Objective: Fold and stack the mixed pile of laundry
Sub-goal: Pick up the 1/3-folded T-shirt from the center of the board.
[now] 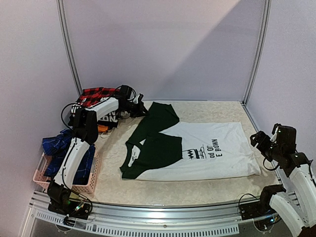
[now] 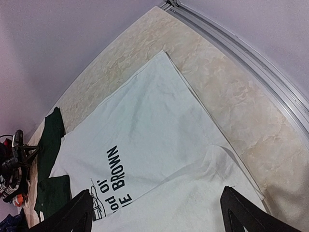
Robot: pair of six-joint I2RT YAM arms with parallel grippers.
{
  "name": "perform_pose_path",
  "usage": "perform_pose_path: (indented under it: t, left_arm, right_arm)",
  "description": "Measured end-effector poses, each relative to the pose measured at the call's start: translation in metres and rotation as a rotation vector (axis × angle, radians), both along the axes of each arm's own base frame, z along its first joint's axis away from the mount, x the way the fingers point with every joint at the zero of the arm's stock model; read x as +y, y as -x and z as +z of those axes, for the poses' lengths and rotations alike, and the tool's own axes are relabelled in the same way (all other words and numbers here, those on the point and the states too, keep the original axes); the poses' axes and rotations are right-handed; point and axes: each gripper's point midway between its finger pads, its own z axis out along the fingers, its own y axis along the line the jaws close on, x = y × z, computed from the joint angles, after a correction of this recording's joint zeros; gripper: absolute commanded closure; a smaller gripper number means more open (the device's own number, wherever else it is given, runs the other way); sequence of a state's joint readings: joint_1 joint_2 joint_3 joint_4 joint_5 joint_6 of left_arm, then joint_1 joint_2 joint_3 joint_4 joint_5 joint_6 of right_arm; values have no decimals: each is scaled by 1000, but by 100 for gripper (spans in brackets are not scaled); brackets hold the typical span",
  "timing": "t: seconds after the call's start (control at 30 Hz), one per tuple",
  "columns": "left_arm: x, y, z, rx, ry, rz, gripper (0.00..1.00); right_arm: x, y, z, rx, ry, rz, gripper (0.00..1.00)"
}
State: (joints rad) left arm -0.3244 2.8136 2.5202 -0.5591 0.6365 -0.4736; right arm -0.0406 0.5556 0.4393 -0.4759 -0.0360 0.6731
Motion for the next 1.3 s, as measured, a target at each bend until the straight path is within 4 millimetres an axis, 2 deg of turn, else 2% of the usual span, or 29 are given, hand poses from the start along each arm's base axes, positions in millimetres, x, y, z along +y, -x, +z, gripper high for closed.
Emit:
perform_pose_path:
  t: [0.3,0.4,0.5,0.6,0.8,0.9,0.97,1.1,1.3]
  left_arm:
    - [3,2,-9,8,-18,12,100]
    - [4,11,-14,32,-28,8,100]
    - [2,18,-4,29,-36,-3,100]
    - [-3,24,21,-5,-35,-18,100]
    - [-13,35,92,-121,-22,-48,100]
    - [-16,41,105,-145,-21,-59,100]
    - [-16,47,107,-147,-27,-65,100]
    - [-13,60,95,-120,-57,-72,100]
    - [-8,84,81,-82,-98,-84,100]
  right_arm:
    - [0,-4,0,-3,8,9,3]
    - [2,-11,-11,48,12,25,2]
    - [5,-23,-19,123,5,53,1]
    - [9,-41,-17,155,1,85,1]
    - [11,-77,-5,161,21,126,1]
    - [9,-99,2,166,42,138,1]
    - [7,-113,4,176,55,141,2]
    - [2,-146,1,212,84,141,9]
    - [-10,-198,-20,312,140,129,24]
